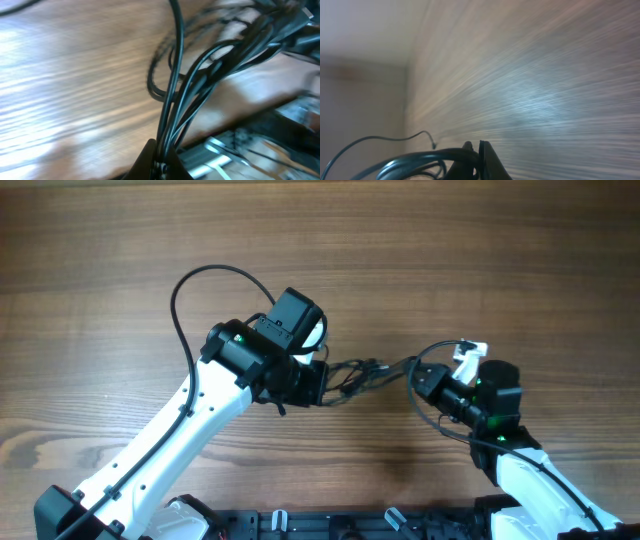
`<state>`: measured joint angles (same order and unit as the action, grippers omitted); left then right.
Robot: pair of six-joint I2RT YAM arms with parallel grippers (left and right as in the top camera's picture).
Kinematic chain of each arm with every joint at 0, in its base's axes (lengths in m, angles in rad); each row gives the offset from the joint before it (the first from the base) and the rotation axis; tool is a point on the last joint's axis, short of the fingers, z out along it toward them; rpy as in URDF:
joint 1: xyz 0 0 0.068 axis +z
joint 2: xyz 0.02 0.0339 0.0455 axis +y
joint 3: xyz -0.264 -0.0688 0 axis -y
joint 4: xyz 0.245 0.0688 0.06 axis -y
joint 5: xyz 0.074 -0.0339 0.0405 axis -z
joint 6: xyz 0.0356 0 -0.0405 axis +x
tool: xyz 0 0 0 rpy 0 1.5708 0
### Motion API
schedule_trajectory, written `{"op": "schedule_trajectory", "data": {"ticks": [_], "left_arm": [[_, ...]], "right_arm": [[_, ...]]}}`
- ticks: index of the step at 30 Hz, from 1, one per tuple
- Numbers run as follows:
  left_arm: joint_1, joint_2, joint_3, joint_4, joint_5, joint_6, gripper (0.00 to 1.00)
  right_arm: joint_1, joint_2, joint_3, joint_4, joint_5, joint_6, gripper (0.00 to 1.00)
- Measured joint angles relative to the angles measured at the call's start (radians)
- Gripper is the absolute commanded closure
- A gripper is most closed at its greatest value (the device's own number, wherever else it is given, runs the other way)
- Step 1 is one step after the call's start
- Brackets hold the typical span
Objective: Untangle cables
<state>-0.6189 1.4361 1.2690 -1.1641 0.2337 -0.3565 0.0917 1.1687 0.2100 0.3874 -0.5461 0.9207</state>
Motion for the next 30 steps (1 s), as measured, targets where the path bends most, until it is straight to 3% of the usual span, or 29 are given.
{"op": "schedule_trajectory", "data": {"ticks": [6, 7, 9, 12, 13, 15, 21, 26, 30], "left_arm": [[0.032, 0.000, 0.000, 0.026, -0.277, -0.156, 0.96], [0.045, 0.000, 0.000, 0.053, -0.302, -0.197, 0.96], [0.067, 0.000, 0.000, 0.116, -0.321, -0.272, 0.96], [0.085, 0.002, 0.000, 0.220, -0.303, -0.332, 0.96], [0.088, 0.004, 0.000, 0.263, -0.283, -0.348, 0.96], [0.088, 0.014, 0.000, 0.350, -0.230, -0.368, 0.96], [0.070, 0.062, 0.000, 0.410, -0.126, -0.372, 0.96], [0.069, 0.111, 0.000, 0.414, 0.027, -0.254, 0.96], [0.069, 0.124, 0.000, 0.426, 0.182, -0.150, 0.96]], "right_arm": [[-0.094, 0.000, 0.000, -0.074, 0.003, 0.016, 0.95], [-0.095, 0.000, 0.000, -0.079, 0.001, 0.020, 0.91], [-0.096, 0.000, 0.000, -0.094, -0.009, 0.023, 0.71], [-0.104, 0.000, 0.000, -0.129, -0.015, 0.024, 0.32], [-0.106, 0.000, 0.000, -0.142, -0.019, 0.024, 0.22], [-0.107, 0.000, 0.000, -0.169, -0.030, 0.023, 0.16], [-0.107, 0.000, 0.000, -0.156, -0.095, -0.023, 0.12], [-0.106, 0.000, 0.000, -0.045, -0.217, -0.152, 0.27], [-0.099, 0.000, 0.000, -0.035, -0.247, -0.213, 0.28]]}}
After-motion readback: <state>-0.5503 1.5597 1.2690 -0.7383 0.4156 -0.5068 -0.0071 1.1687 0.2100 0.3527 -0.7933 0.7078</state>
